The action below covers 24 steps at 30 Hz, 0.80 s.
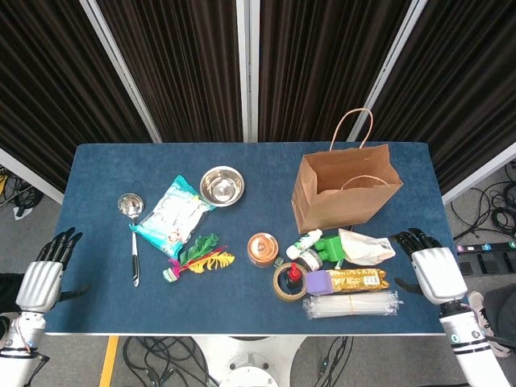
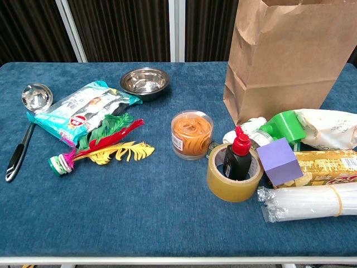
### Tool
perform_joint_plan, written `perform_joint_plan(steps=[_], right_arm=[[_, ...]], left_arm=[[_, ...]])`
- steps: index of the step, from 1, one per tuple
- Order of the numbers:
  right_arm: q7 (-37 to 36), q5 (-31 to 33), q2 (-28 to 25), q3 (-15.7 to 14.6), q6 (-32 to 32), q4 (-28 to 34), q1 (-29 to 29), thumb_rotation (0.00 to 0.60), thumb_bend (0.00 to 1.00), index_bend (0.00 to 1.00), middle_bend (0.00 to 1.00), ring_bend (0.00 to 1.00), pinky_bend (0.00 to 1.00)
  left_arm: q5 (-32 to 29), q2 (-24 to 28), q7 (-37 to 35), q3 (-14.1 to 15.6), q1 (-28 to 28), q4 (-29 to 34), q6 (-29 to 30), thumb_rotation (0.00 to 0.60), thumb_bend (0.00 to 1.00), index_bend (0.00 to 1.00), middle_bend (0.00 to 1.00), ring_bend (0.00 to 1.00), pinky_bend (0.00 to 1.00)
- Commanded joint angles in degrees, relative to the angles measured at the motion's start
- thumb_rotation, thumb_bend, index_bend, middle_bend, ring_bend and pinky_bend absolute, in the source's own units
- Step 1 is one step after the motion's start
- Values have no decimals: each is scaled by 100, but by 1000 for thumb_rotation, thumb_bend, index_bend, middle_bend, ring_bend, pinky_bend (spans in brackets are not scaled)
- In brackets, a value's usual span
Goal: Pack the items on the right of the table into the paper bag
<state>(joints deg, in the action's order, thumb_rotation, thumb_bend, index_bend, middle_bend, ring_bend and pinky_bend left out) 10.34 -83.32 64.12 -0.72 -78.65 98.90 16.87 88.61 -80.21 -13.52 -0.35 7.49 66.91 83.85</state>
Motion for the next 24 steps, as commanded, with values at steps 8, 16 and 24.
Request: perform_joint_plan(steps=[8,16,24], right_arm=[[79,416,1059,327,323,-1169,51,600,0,200,225,140,285],[122,667,1451,496,660,-1647,183,600,0,198,238,151,283],[141,878,1905,605,1093,-2144,387,600,14,225,270,178,285]], left_arm=[[-107,-135,-115,20,-17,-297,-154,600,165,74,122,24,160],[-84,-172,-268,49,-50,-541,-121,600,166,74,122,24,160],[-71,-148,-374,46,-62,-685,-87,600,166,74,122,23,160]])
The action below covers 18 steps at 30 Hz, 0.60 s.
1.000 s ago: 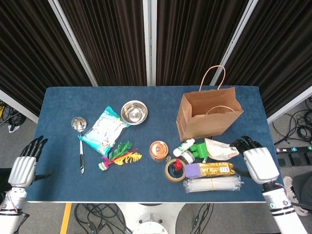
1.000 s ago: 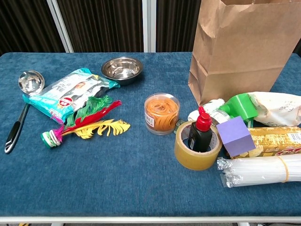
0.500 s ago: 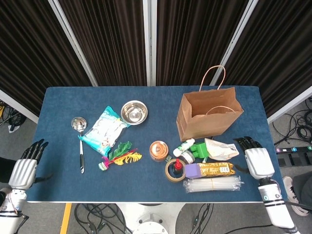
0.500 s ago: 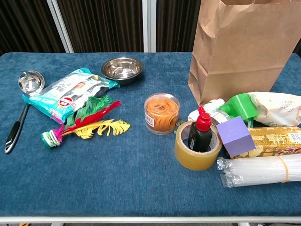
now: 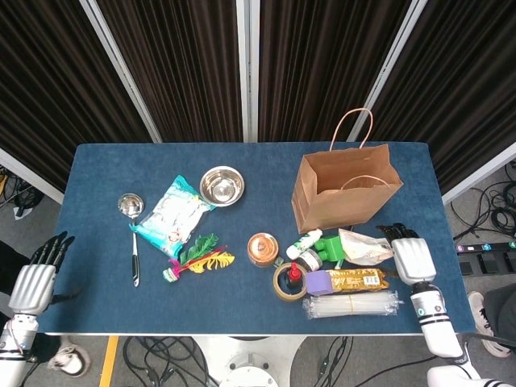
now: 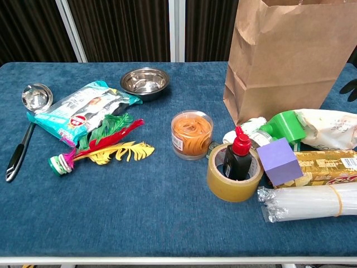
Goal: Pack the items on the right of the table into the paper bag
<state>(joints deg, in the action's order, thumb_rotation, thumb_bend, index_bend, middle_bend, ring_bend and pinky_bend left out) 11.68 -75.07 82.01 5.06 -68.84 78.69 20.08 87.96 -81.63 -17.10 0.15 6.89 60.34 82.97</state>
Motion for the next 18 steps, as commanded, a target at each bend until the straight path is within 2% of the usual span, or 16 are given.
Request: perform_joint_plan(steps=[1,6,10,14,18], right_arm=[[6,60,157,30,155,-170,87,600,15,229,270,179,285],[-31,65,329,80,269,-362,180,600,33,300,288,204,300],[-43,34,426,103,243,-485,200,600,79,426,322,262,369],[-16,42,524,110,253,-614,211,600,141,596,386,328,442],[-25,52,582,122,239,-674,202,600,183,657,429,364,482]], left_arm=[[-8,-10,-26,-5,-4,-43,2,600,166,74,122,23,160],[20,-26,-46,9,-5,-97,15,600,167,74,122,24,160],[16,-30,-73,19,-12,-120,0,600,167,74,122,24,160],[25,-41,-91,35,-21,-151,-3,600,166,74,122,24,160],[37,-44,-103,50,-30,-158,1,600,166,74,122,24,160]])
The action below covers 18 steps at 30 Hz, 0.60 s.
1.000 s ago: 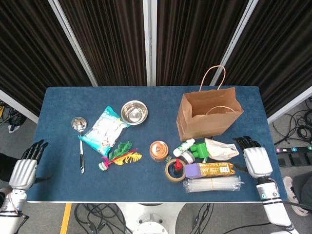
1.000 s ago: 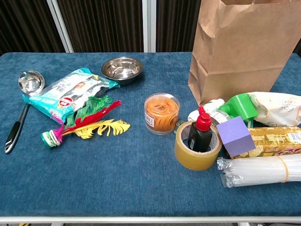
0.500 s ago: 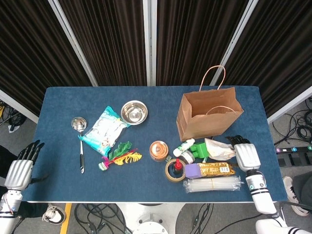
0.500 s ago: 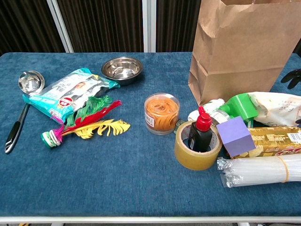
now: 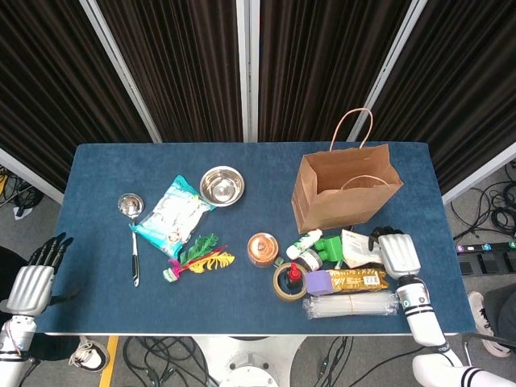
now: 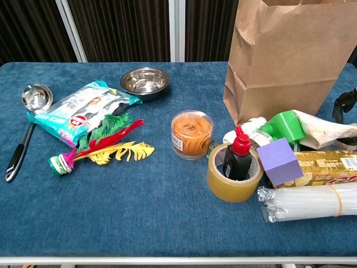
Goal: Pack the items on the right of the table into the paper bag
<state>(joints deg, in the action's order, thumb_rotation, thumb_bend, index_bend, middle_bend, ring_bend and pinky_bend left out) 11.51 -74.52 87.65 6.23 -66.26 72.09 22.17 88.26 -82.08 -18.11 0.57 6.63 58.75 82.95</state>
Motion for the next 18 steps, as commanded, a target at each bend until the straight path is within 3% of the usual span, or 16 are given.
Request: perform_joint_plan(steps=[1,10,18], right_arm=[[-22,-18,24,9,-52,-16,-18,600,189,665,434,370,488],[-128,-221,-277,36,-452,348,-170,600,241,709,465,407,533],[31,-1035,-1106,-51,-1366,1703,-427,600,249,711,466,407,533]], left_arm=[[16,3,-1,14,-6,1,9,600,165,74,122,24,160],[35,5,35,-12,35,91,9,600,166,74,122,24,160],[43,63,211,-84,101,384,45,600,167,74,122,24,160]])
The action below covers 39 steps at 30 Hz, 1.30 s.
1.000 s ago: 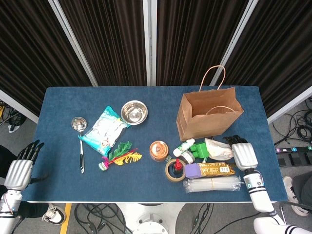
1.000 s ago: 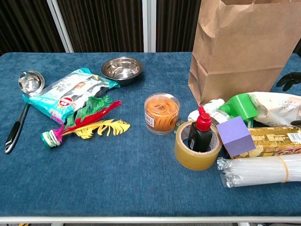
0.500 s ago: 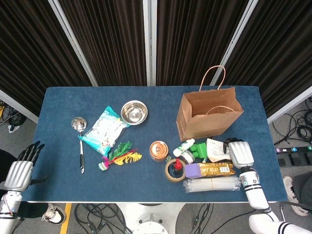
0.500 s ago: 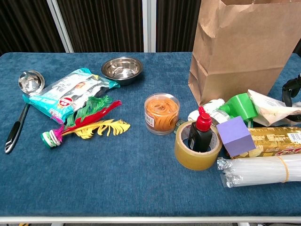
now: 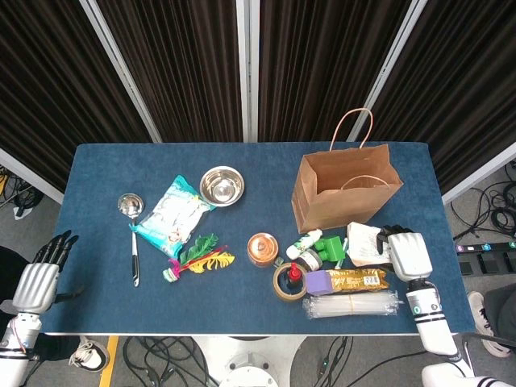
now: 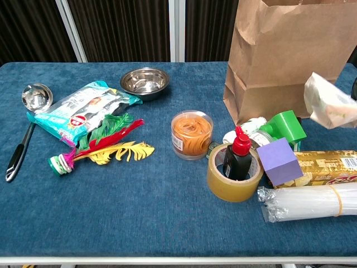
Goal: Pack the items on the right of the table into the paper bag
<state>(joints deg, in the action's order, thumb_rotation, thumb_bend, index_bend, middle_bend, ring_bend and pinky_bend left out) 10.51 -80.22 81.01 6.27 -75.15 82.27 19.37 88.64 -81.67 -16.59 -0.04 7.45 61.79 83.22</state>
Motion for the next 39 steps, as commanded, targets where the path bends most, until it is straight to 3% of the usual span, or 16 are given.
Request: perform_joint_plan(steps=[1,6,9,13,17,22,27,32,39], right_arm=[[210,-660,-590,-85,-633,961,-184,600,249,711,466,407,533],[687,-1461,-1106,-193,-1010,2101,-238,600,252,713,466,407,533],[1122,-1753,-1301,-87,-1012,2733,-148,600,258,716,466,407,533],[1604,-1656,-1414,324,-841,3409,95,600,262,715,466,407,533],[2046,-1188,-1400,952,-611,3672,474,600,263,715,466,407,533],[2406,-371,-1268,1677,-381,3415,968,600,263,715,466,407,533],[2431,287,-1086,2219,-237,2632,1445,600,262,715,466,407,533],[2272,744,-973,2407,-29,1860,1765,600,262,715,466,407,533],[1992,1163,-759,2328,140,1037,1951,600,263,711,466,407,533]], left_arm=[[8,34,89,-29,25,125,28,600,166,74,122,24,160],[16,95,167,-57,25,302,98,600,167,74,122,24,160],[47,153,151,-30,-18,361,177,600,166,74,122,24,160],[89,213,93,3,-67,370,268,600,166,74,122,23,160],[68,251,18,16,-116,330,299,600,167,74,122,24,160],[38,231,-49,-8,-117,265,286,600,167,74,122,24,160],[-41,177,16,-68,-49,277,155,600,167,74,122,23,160],[-100,149,20,-85,-28,238,64,600,166,74,122,24,160],[-122,125,0,-61,-16,138,-29,600,166,74,122,24,160]])
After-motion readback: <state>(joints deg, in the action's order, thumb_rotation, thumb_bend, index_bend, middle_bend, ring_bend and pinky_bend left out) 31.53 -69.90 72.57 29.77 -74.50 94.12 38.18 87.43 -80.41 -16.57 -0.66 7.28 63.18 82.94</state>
